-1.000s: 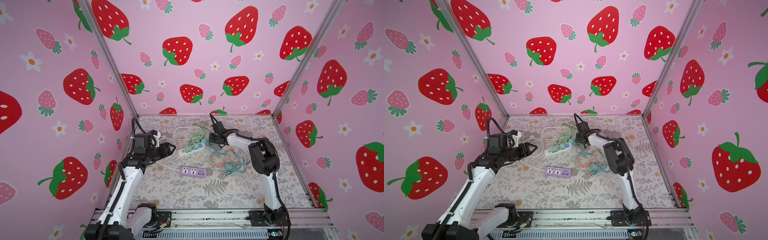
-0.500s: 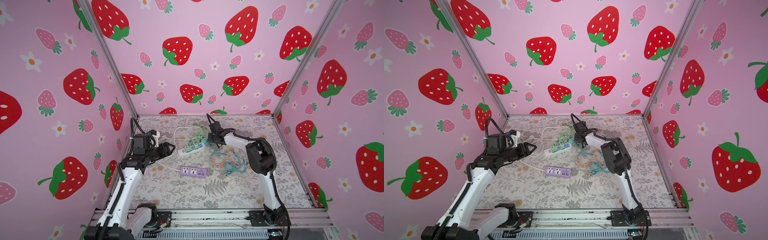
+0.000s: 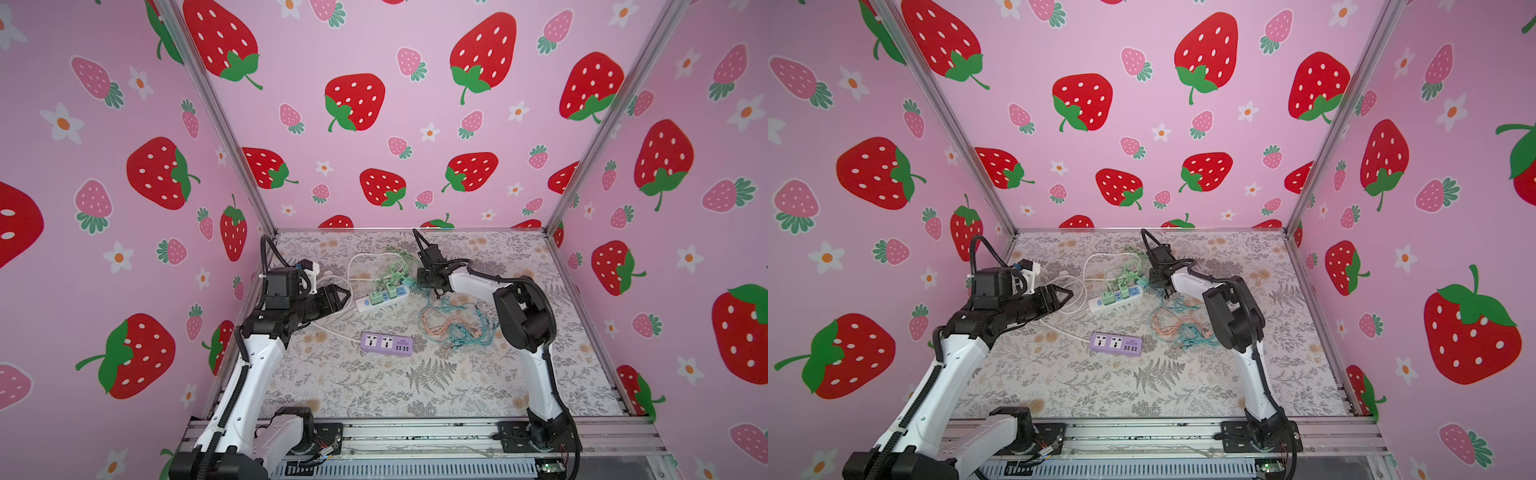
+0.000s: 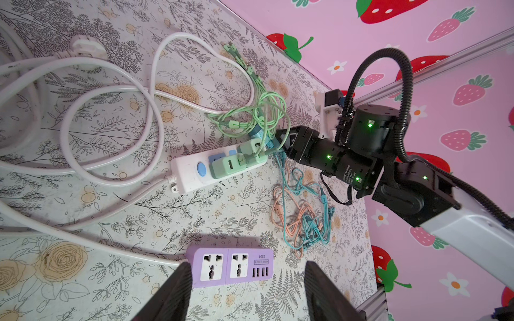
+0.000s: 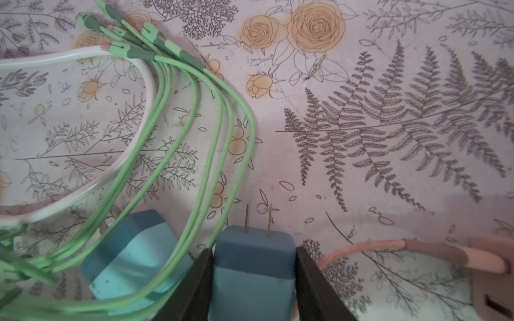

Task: Insert plugs into power strip
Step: Pick up the plug from the top-center of the table.

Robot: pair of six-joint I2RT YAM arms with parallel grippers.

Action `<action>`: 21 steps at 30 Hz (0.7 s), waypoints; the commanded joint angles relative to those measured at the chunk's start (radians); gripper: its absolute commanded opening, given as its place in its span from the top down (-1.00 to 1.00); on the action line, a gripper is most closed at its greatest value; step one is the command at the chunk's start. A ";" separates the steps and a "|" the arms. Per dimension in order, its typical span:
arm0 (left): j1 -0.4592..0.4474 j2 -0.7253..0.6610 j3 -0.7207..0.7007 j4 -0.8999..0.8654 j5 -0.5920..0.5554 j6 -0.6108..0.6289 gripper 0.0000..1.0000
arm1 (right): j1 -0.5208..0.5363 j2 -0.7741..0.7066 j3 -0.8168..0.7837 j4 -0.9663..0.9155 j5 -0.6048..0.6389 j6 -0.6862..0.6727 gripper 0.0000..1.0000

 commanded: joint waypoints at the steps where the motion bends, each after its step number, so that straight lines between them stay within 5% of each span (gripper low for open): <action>1: 0.005 0.007 0.004 0.015 0.027 -0.001 -0.33 | -0.001 -0.071 -0.003 -0.019 0.012 -0.046 0.06; 12: 0.004 0.055 0.026 0.046 0.140 -0.003 -0.33 | 0.001 -0.222 -0.059 0.009 -0.099 -0.218 0.14; 21: 0.002 0.122 0.066 0.149 0.306 -0.053 -0.34 | 0.002 -0.402 -0.165 0.119 -0.401 -0.390 0.20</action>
